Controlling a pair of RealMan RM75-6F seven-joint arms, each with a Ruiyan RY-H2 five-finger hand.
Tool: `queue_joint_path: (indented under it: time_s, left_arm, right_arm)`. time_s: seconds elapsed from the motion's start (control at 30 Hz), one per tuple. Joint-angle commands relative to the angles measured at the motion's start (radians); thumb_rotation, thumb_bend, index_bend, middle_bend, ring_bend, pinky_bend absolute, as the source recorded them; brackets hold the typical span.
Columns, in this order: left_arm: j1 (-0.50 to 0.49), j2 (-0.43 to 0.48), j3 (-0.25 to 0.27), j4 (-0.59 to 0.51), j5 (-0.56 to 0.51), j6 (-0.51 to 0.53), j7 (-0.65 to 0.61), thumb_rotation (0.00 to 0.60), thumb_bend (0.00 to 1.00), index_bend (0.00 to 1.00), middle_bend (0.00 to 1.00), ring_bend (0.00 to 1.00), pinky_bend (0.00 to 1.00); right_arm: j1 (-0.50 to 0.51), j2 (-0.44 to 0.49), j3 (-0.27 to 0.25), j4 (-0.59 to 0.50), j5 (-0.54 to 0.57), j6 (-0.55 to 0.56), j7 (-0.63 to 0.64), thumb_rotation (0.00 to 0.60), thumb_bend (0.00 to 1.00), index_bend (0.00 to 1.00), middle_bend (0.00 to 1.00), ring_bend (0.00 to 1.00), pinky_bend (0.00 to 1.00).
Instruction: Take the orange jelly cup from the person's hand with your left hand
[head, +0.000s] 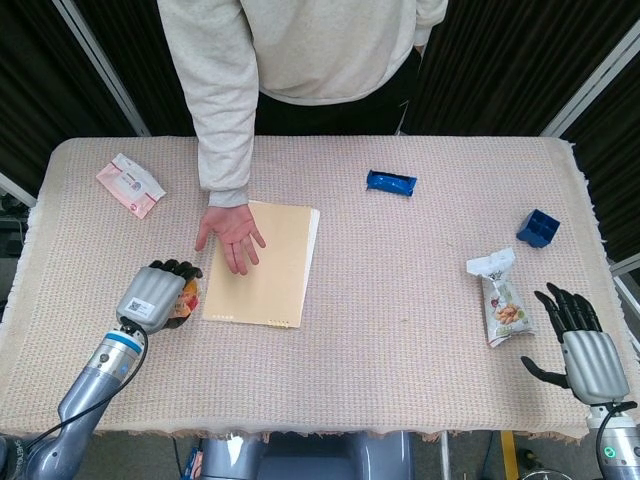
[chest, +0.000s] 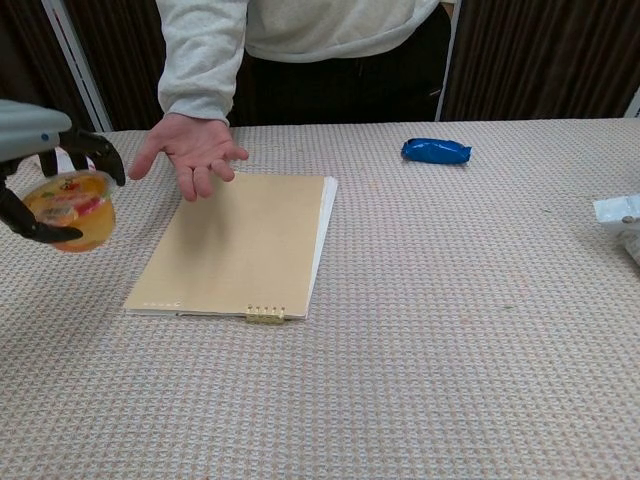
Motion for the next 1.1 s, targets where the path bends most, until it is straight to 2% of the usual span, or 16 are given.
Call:
queue_joint_path:
  time_s: [0.03,0.17,0.27,0.37,0.43,0.57,0.73,0.93,1.1]
  left_arm:
    - [0.019,-0.055,0.020,0.065,0.019,-0.035,0.004,0.600,0.61,0.65,0.35,0.38,0.45]
    - [0.027,-0.084,0.044,0.113,0.016,-0.070,0.040,0.600,0.54,0.52,0.16,0.25,0.34]
    - [0.030,-0.080,0.055,0.114,0.001,-0.095,0.056,0.600,0.47,0.36,0.05,0.08,0.20]
    - [0.027,-0.065,0.060,0.103,-0.013,-0.115,0.077,0.600,0.40,0.22,0.00,0.00,0.04]
    - [0.027,-0.051,0.061,0.090,-0.026,-0.123,0.088,0.600,0.37,0.15,0.00,0.00,0.00]
    - [0.040,-0.030,0.057,0.068,-0.023,-0.115,0.082,0.600,0.34,0.07,0.00,0.00,0.00]
    - [0.079,0.002,0.057,0.038,0.028,-0.063,0.041,0.600,0.34,0.05,0.00,0.00,0.00]
    - [0.198,0.060,0.083,0.022,0.214,0.120,-0.073,0.600,0.32,0.03,0.00,0.00,0.00]
    - [0.346,0.096,0.129,0.075,0.359,0.317,-0.202,0.600,0.27,0.00,0.00,0.00,0.00]
  right_arm:
    - [-0.001,0.001,0.000,0.000,0.001,0.001,0.001,0.600,0.12,0.09,0.00,0.00,0.00]
    - [-0.001,0.001,0.000,0.001,0.000,0.001,0.004,0.600,0.12,0.09,0.00,0.00,0.00]
    - [-0.001,0.001,-0.001,0.002,-0.003,0.002,0.004,0.600,0.12,0.09,0.00,0.00,0.00]
    - [-0.001,0.000,0.000,0.002,-0.005,0.003,0.002,0.600,0.12,0.09,0.00,0.00,0.00]
    - [-0.001,-0.001,-0.001,0.002,-0.006,0.003,0.000,0.600,0.12,0.09,0.00,0.00,0.00]
    - [-0.001,-0.002,-0.001,0.002,-0.006,0.004,-0.002,0.600,0.12,0.09,0.00,0.00,0.00]
    - [-0.002,-0.001,-0.001,0.003,-0.007,0.005,0.001,0.600,0.12,0.09,0.00,0.00,0.00]
    - [0.001,-0.003,0.000,0.005,-0.008,0.003,-0.001,0.600,0.12,0.09,0.00,0.00,0.00]
    - [0.005,-0.009,0.002,0.004,-0.006,-0.002,-0.015,0.600,0.12,0.09,0.00,0.00,0.00]
